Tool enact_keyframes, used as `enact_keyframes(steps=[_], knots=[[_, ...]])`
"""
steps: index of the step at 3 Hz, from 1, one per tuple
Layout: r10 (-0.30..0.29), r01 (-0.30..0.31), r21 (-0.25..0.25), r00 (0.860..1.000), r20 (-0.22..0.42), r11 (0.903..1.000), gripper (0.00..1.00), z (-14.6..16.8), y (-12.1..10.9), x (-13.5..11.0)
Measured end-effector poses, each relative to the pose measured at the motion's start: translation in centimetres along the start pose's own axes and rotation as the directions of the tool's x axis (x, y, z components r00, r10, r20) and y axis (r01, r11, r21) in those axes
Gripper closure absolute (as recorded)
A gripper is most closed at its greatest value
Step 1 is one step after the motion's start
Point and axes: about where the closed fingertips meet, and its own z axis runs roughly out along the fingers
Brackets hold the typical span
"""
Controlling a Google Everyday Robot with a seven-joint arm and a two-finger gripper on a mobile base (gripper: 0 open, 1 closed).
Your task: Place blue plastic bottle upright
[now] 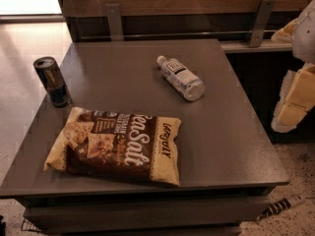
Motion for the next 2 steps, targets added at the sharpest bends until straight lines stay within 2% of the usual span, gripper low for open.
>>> enact_keyframes(steps=[1,2], knots=[[0.0,0.0,0.0,1.0,0.0,1.0,0.0,0.0,0.0,0.0],[0.027,-0.028,-0.019,1.0,-0.004,0.9994,0.0,0.0,-1.6,-0.1]])
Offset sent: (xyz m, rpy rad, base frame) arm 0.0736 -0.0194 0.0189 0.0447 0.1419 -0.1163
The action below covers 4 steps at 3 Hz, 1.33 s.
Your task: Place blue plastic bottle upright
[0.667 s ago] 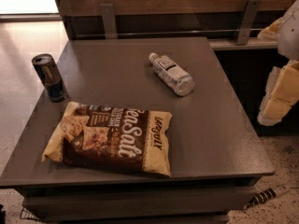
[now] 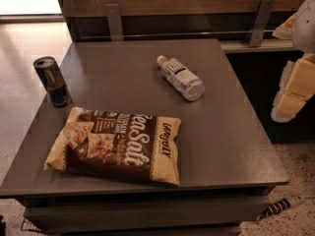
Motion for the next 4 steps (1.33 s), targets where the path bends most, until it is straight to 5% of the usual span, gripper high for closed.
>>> enact_keyframes(steps=[1,2,3,4], knots=[[0.105,-0.106,-0.077,0.994,-0.018,0.9913,0.0,2.4,-4.7,-0.7],[0.236,-0.234,-0.123,0.972,0.004,0.9645,0.0,5.6,-10.1,-3.2],[0.352,-0.344,-0.112,0.934,0.061,0.9322,0.0,6.0,-13.9,-6.4],[0.478,-0.47,-0.096,0.873,0.097,0.8774,0.0,6.5,-16.9,-10.6]])
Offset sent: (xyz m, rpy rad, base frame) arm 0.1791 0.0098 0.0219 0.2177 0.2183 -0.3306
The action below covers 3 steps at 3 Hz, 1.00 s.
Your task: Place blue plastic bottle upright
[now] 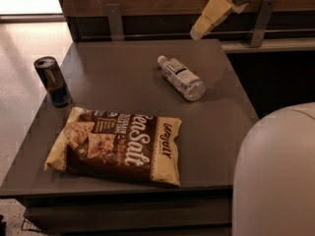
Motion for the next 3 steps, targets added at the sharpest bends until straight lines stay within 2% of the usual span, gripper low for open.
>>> enact_keyframes(steps=[1,2,3], knots=[[0.057,-0.057,0.0,0.998,-0.001,0.9984,0.0,1.4,0.4,-2.8],[0.101,-0.101,-0.003,0.994,-0.051,0.9949,0.0,3.5,1.6,-4.4],[0.158,-0.165,-0.038,0.978,-0.135,0.9856,0.0,6.1,3.7,-3.9]])
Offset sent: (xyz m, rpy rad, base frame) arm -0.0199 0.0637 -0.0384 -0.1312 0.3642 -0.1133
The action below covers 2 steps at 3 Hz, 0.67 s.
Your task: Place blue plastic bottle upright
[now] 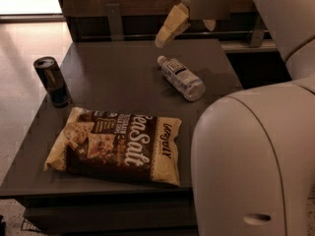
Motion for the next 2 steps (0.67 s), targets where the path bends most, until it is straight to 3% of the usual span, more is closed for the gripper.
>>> enact_keyframes(steps=[1,2], knots=[[0.047,-0.048,-0.034,0.998,-0.033,0.9983,0.0,3.01,0.48,0.64],[0.055,-0.055,-0.024,0.998,-0.032,0.9982,0.0,3.92,0.26,0.08]])
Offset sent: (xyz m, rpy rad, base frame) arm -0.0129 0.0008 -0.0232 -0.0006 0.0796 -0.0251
